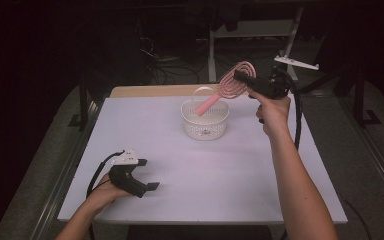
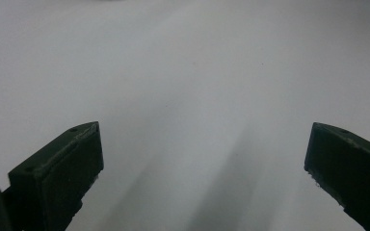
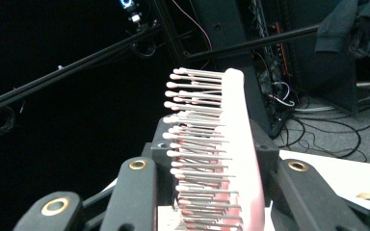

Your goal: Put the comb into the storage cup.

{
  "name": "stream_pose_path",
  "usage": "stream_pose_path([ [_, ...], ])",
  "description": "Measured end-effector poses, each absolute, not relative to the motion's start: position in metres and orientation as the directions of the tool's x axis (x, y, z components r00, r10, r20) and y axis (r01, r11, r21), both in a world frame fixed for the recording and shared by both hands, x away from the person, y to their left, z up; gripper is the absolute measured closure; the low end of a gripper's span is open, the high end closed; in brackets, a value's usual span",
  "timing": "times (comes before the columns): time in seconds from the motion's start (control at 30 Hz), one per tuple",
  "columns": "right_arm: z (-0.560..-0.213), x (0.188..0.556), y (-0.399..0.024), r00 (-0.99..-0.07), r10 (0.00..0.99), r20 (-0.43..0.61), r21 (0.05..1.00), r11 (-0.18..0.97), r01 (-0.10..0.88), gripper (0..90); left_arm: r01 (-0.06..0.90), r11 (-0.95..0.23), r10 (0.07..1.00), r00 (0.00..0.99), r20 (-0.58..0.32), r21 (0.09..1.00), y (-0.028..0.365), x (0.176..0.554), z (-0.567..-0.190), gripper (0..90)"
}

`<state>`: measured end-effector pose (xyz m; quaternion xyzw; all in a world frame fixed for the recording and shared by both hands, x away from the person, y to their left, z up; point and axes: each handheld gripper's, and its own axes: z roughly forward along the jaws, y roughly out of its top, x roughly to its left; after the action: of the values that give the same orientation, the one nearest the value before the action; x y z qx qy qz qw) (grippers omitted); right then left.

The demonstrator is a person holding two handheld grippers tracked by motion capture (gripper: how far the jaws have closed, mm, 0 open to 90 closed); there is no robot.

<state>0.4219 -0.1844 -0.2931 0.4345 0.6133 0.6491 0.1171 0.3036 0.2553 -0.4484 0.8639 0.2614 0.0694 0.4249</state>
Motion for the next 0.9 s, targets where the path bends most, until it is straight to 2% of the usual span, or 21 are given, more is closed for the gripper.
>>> stream_pose_path([
  [0.9, -0.35, 0.447, -0.156, -0.547, 0.699, 0.46, 0.86, -0.198, 0.47, 63.3, 0.392, -0.509, 0.509, 0.855, -0.099, 0.767, 0.254, 0.303, -0.45, 0.0],
])
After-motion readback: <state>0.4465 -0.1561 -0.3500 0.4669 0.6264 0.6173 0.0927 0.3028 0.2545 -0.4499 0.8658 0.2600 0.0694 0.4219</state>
